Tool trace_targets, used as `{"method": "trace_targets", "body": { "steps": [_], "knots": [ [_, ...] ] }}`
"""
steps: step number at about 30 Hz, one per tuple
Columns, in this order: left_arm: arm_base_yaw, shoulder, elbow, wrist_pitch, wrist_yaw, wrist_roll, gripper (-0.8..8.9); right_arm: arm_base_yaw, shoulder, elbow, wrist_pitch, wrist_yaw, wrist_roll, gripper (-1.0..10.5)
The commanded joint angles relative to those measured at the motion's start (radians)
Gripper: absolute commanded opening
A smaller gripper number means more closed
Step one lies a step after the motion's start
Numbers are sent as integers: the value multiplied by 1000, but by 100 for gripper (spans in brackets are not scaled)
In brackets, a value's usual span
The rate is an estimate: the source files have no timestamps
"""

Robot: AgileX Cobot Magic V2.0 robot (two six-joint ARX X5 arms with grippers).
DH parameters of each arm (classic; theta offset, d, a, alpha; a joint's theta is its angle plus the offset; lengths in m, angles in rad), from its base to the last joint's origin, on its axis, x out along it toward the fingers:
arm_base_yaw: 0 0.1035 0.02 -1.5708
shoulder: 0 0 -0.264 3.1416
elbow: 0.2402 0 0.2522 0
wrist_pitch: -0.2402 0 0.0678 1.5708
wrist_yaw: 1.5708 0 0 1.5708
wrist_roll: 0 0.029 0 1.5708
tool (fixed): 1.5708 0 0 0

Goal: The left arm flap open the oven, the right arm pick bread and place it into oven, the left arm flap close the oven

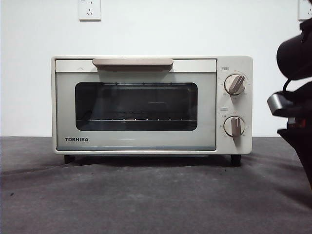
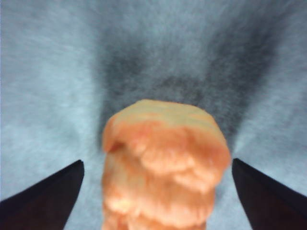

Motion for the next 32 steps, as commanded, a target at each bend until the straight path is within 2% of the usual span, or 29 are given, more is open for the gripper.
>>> {"method": "trace_targets", "body": {
  "steps": [1,5,10,13,22,28,32],
  "knots": [
    [-5,2,23,12,-2,8,555,5,21,6,8,0,3,315],
    [-5,2,23,12,-2,8,555,5,13,6,8,0,3,195],
    [-5,3,23,13,-2,1,548,4,-14,19,-30,0,3,188],
    [-5,5,23,13,-2,1,502,4,-62,34,-62,0,6,188],
    [-5,29,51,11,-3,-3,480,4,-299,65,-184,-1,15,188],
    [-5,71,101,1,-3,-3,280,5,-494,65,-206,-23,26,188],
    [-5,144,159,-54,-2,-2,114,5,-635,65,-119,-119,27,188]
  ]
}}
